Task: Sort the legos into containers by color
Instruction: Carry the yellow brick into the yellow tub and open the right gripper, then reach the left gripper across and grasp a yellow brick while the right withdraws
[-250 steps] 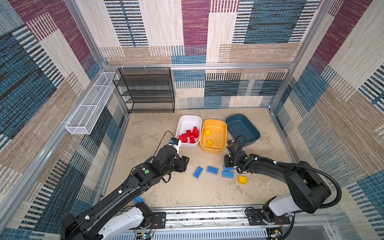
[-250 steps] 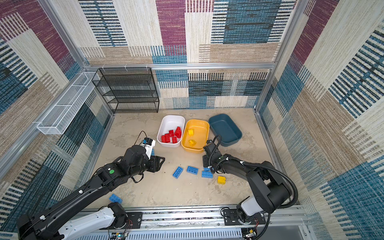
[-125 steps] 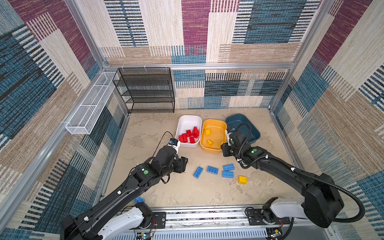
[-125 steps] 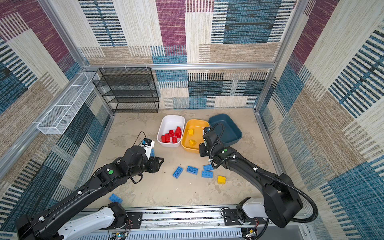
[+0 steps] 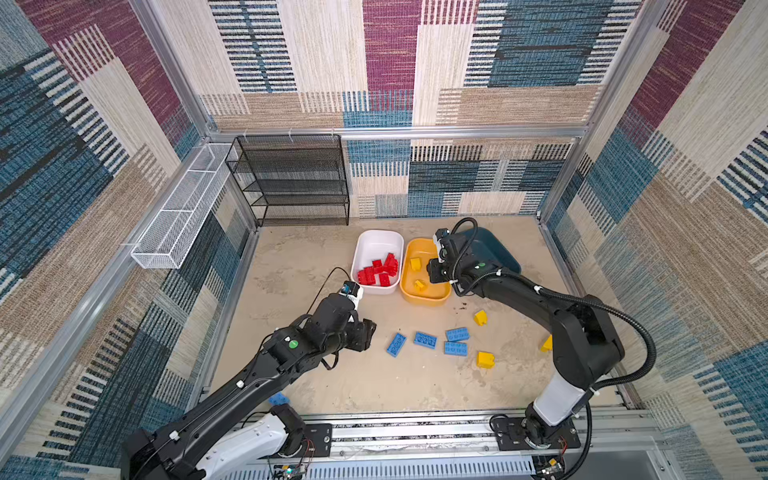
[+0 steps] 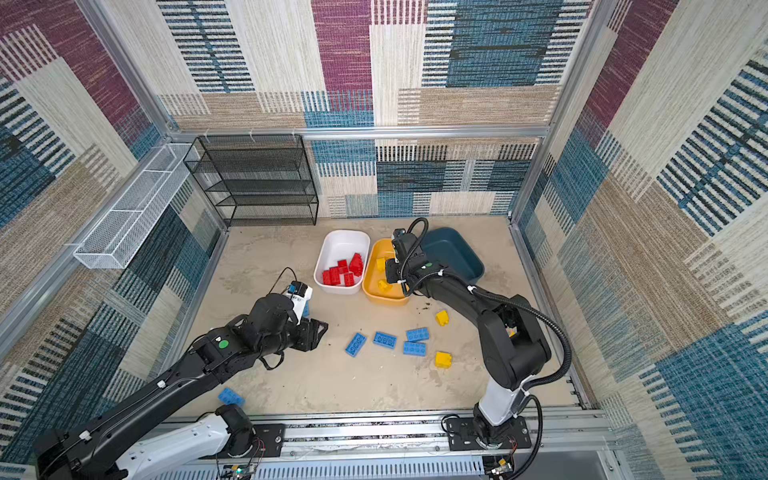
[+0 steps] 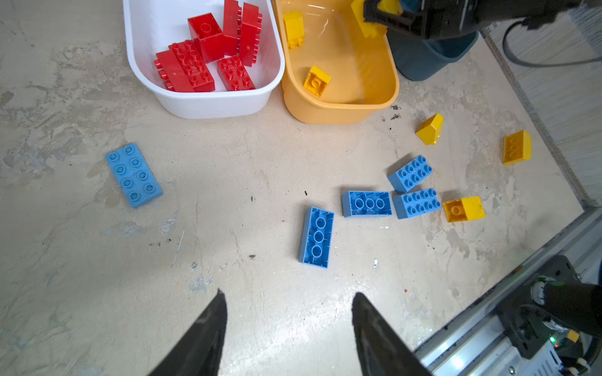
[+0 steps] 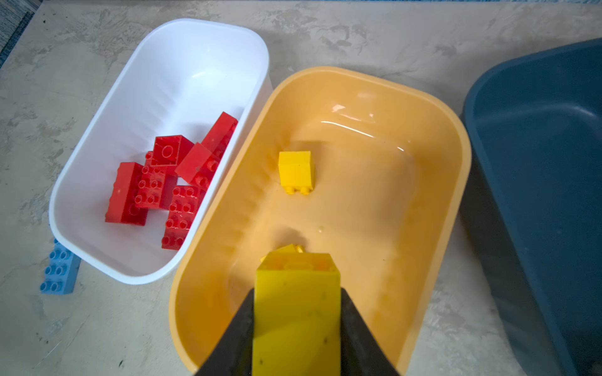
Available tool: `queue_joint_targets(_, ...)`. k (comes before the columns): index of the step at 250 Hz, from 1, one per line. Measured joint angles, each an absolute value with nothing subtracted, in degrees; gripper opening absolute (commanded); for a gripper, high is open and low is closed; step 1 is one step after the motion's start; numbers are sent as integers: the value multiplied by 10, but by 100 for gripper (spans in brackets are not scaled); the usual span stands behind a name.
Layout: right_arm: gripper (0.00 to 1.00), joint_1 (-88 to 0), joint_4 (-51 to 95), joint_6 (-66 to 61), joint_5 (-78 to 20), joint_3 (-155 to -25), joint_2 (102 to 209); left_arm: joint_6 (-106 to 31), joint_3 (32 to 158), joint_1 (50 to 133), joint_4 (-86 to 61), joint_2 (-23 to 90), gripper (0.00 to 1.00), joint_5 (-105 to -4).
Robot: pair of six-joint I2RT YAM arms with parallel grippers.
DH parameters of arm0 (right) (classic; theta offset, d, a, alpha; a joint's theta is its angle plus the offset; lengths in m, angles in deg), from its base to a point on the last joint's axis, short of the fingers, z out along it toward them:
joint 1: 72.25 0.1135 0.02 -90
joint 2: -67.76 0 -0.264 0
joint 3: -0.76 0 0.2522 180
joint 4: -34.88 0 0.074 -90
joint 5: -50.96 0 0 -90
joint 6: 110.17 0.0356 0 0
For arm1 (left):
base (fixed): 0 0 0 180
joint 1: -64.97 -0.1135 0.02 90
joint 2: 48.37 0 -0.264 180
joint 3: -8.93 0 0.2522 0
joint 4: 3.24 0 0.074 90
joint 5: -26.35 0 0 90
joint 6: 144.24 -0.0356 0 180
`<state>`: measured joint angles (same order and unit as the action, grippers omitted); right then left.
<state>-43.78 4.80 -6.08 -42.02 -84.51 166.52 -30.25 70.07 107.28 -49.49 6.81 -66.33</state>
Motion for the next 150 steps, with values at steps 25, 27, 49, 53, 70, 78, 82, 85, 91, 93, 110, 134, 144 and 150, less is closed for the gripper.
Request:
queue_joint_targets(25,54,-444,46,-61,-407,-861,1669,-310,713,1089,-494,90,62,-658)
queue_joint_targets(27,54,-444,46,-61,-408,-862,1669,-312,714,1092,-494,93,62,-658)
queue_joint_targets(49,58,-449,45,-61,-405,-873,1665,-324,734,1116,-493,121,62,-648)
queue_joint_targets(53,58,-450,44,-61,-405,-875,1663,-327,738,1121,-493,126,61,-648)
queue_joint_targets(70,58,-458,34,-61,-397,-884,1652,-339,758,1144,-488,151,61,-648)
queue_joint_targets(78,58,-461,32,-61,-394,-888,1646,-349,767,1157,-480,165,61,-647)
queue_joint_targets(82,58,-463,31,-61,-391,-891,1642,-351,771,1162,-477,171,61,-646)
queue_joint_targets(85,58,-465,31,-61,-389,-892,1640,-355,774,1167,-473,178,61,-644)
queue_joint_targets(91,59,-469,29,-61,-382,-896,1634,-362,779,1175,-465,187,61,-642)
queue_joint_targets(93,59,-470,28,-61,-381,-897,1632,-364,781,1178,-463,191,61,-641)
queue_joint_targets(110,64,-483,20,-63,-376,-908,1618,-389,796,1202,-441,228,61,-631)
queue_joint_targets(134,68,-499,8,-67,-364,-922,1600,-428,818,1229,-407,290,62,-612)
queue_joint_targets(144,68,-504,2,-67,-359,-926,1592,-444,827,1236,-391,318,63,-600)
queue_joint_targets(150,68,-505,0,-67,-355,-928,1588,-455,833,1241,-380,335,64,-589)
